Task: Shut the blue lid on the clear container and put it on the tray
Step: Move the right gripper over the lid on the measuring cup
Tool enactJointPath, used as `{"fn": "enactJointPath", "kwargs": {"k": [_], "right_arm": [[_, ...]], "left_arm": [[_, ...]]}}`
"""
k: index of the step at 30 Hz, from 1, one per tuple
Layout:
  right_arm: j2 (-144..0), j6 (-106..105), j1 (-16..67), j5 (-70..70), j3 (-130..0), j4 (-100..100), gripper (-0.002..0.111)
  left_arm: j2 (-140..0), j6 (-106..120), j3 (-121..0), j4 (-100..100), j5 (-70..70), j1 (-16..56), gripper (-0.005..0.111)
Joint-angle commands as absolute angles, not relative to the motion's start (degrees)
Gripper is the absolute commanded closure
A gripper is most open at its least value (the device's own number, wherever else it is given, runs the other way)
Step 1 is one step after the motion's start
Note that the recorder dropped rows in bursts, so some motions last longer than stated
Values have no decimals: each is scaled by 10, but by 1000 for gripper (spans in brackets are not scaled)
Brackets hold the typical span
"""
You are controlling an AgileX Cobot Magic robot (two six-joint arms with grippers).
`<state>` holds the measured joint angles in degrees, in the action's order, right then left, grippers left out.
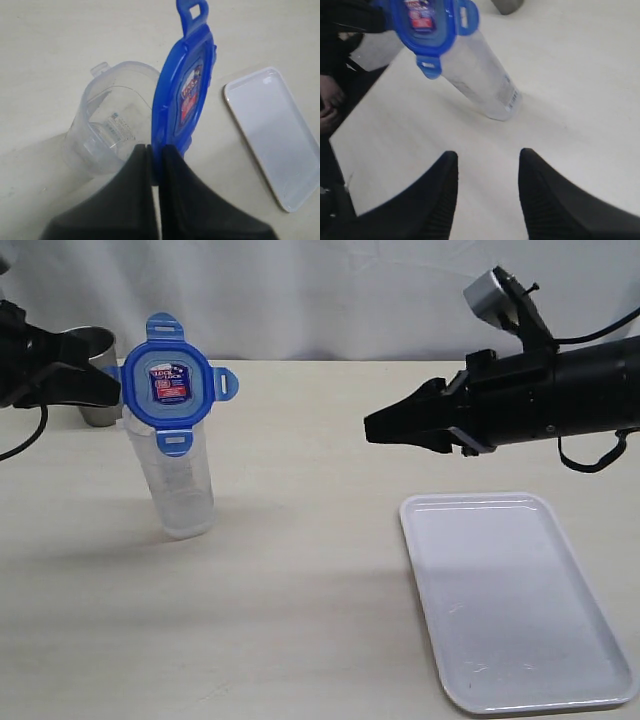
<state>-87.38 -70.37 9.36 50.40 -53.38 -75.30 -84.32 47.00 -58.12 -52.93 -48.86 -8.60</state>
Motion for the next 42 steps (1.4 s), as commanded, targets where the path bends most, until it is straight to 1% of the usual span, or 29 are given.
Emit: {"fn": "enactJointPath", "kwargs": {"k": [1,3,6,8,11,13,16,21,30,42], "right_arm": [[-869,-807,97,598,-534,-882,69],[-869,-812,116,583,-550,-887,74],[-869,-796,174,494,-579,-846,84],[-870,-760,224,414,-605,-799,88],[-878,-682,287,318,-642,-728,88],[-892,-629,312,303,-676,-683,88],[-924,-562,335,316,-722,-630,90],[-986,-505,342,349,-784,-596,93],[-1075,-506,342,363,-848,-621,93],[-1129,-519,342,350,-912,-672,93]], "left_arm": [[-841,467,-580,-518,-493,-86,107],[-841,467,-580,-517,-493,-86,107],[-841,465,-580,-517,-493,-86,107],[-841,465,-580,-517,-493,-86,107],[-841,464,-580,-517,-492,-86,107],[-841,464,-580,-517,-491,-86,107],[-841,464,-580,-517,-490,-86,107],[-841,464,-580,-517,-490,-86,107],[-841,464,-580,-517,-478,-86,107],[-841,463,-580,-517,-482,-86,107]]}}
